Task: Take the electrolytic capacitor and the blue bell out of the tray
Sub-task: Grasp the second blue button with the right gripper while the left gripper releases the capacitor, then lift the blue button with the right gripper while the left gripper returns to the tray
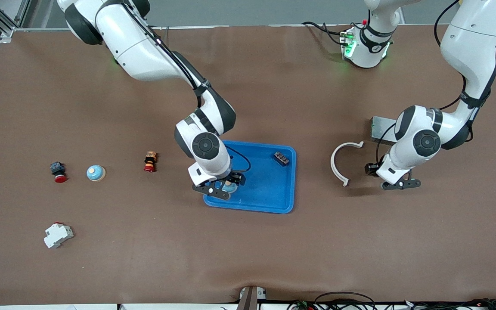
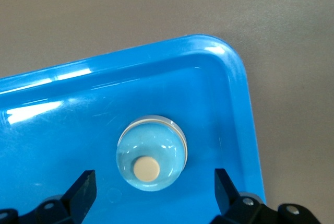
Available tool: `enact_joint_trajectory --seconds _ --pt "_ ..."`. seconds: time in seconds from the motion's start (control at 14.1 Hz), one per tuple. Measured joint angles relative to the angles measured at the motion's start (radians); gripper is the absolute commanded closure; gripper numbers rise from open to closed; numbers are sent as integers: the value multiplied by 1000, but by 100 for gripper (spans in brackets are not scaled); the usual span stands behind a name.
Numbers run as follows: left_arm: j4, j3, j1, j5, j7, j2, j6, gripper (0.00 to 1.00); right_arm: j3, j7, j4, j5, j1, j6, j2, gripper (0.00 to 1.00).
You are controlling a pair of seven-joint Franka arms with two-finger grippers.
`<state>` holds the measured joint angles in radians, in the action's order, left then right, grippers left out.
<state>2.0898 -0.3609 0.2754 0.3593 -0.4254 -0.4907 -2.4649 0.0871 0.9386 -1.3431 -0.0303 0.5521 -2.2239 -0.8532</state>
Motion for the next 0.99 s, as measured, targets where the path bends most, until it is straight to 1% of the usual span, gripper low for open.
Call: enact_joint_trajectory --seconds 0.07,0.14,0.21,0.28,0.35,0.64,0.78,0.99 --pt "-6 -2 1 1 -10 8 19 0 -5 1 4 -1 2 0 -5 0" --pt "-14 -8 1 1 -14 21 49 0 -14 1 7 -2 7 0 -10 11" --pt "-21 -17 1 1 -18 39 86 0 -22 1 12 -4 12 0 -13 25" --pt "-25 -28 1 1 -23 60 126 0 -27 1 14 -10 18 0 -15 25" --pt "-30 -42 2 -2 -28 82 170 0 -30 1 15 -14 23 0 -16 22" --pt "-82 -115 2 -59 -84 147 368 0 -34 3 16 -20 29 0 -16 18" --pt "-112 -159 1 -80 -142 164 436 0 -35 4 16 -23 30 0 -18 14" --pt "-158 -221 0 -119 -230 172 516 0 -35 9 16 -25 33 0 -23 14"
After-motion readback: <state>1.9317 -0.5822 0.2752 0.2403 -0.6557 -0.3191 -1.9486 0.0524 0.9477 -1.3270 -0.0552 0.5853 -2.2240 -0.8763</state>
